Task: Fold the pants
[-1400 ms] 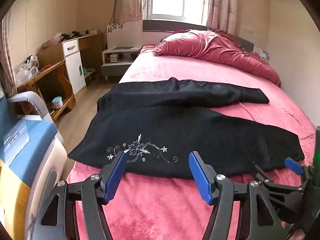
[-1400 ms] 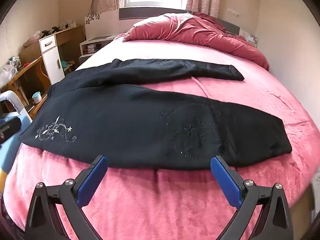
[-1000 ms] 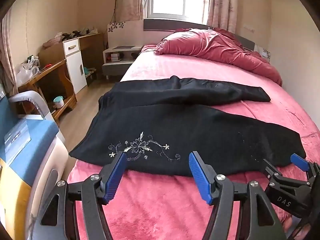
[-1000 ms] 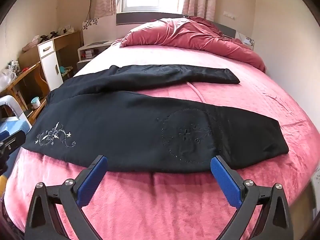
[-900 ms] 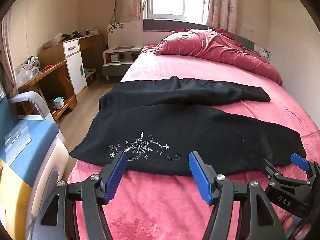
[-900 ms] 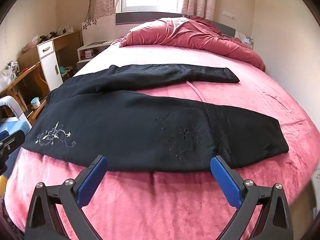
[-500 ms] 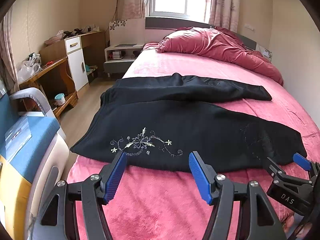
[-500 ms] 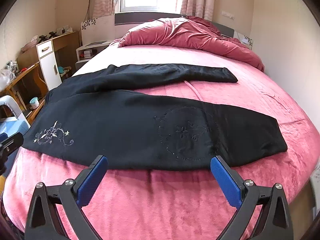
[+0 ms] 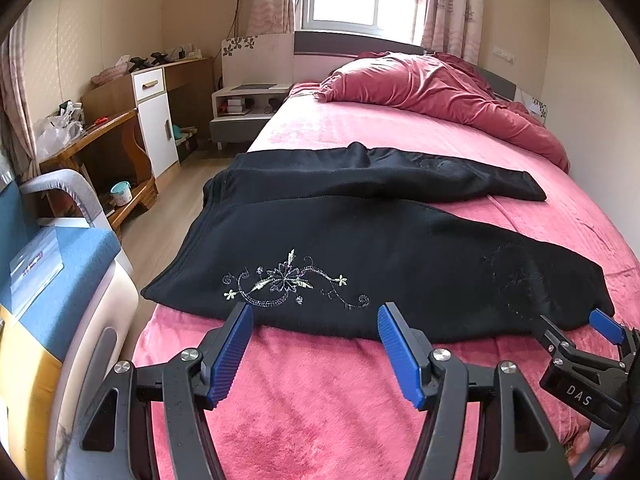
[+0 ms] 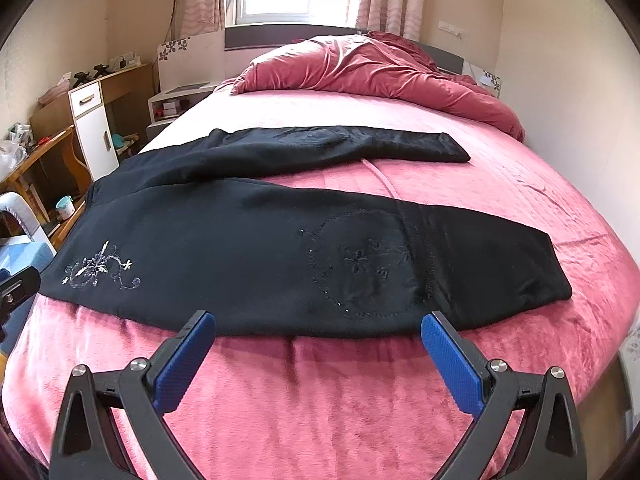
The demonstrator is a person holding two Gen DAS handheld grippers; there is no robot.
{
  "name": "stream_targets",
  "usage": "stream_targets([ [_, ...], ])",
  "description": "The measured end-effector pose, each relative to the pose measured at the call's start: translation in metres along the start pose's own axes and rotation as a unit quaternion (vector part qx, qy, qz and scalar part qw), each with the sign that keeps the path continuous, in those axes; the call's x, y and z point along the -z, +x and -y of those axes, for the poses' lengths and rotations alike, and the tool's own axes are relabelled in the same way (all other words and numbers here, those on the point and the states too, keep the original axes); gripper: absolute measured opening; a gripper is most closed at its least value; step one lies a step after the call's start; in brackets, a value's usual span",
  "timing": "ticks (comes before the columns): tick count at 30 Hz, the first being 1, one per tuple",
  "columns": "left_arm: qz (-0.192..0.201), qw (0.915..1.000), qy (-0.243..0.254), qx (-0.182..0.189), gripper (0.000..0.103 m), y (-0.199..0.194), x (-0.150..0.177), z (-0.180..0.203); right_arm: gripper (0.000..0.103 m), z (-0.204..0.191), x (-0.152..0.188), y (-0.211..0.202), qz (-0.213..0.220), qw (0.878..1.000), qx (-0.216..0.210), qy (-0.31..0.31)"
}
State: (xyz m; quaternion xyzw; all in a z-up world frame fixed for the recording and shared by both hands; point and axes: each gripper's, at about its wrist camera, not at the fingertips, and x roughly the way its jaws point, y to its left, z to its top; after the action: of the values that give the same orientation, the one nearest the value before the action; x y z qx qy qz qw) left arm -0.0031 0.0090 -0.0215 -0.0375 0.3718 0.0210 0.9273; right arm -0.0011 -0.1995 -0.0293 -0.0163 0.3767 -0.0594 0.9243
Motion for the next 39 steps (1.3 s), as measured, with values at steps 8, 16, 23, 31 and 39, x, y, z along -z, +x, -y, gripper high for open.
stream_targets([
  [8, -0.006, 1.0, -0.004, -0.001, 0.066, 0.003, 0.002, -0.004, 0.103, -0.001, 0.002, 0.002, -0.002, 1.0, 0.0, -0.002],
  [16, -0.009, 0.9999, -0.004, -0.002, 0.066, 0.004, 0.003, -0.003, 0.103, 0.002, 0.002, 0.003, -0.003, 1.0, -0.001, 0.003],
  [23, -0.023, 0.9997, -0.003, 0.01, 0.066, 0.011, 0.005, -0.004, 0.103, 0.005, 0.003, 0.005, -0.008, 1.0, -0.005, 0.007],
  [31, -0.085, 0.9944, -0.022, 0.059, 0.091, 0.048, 0.012, -0.023, 0.103, 0.05, 0.007, 0.017, -0.042, 0.993, -0.08, 0.071],
  [39, -0.114, 0.9907, -0.054, 0.052, 0.09, 0.073, 0.014, -0.056, 0.103, 0.132, 0.02, 0.045, -0.086, 0.974, -0.073, 0.198],
])
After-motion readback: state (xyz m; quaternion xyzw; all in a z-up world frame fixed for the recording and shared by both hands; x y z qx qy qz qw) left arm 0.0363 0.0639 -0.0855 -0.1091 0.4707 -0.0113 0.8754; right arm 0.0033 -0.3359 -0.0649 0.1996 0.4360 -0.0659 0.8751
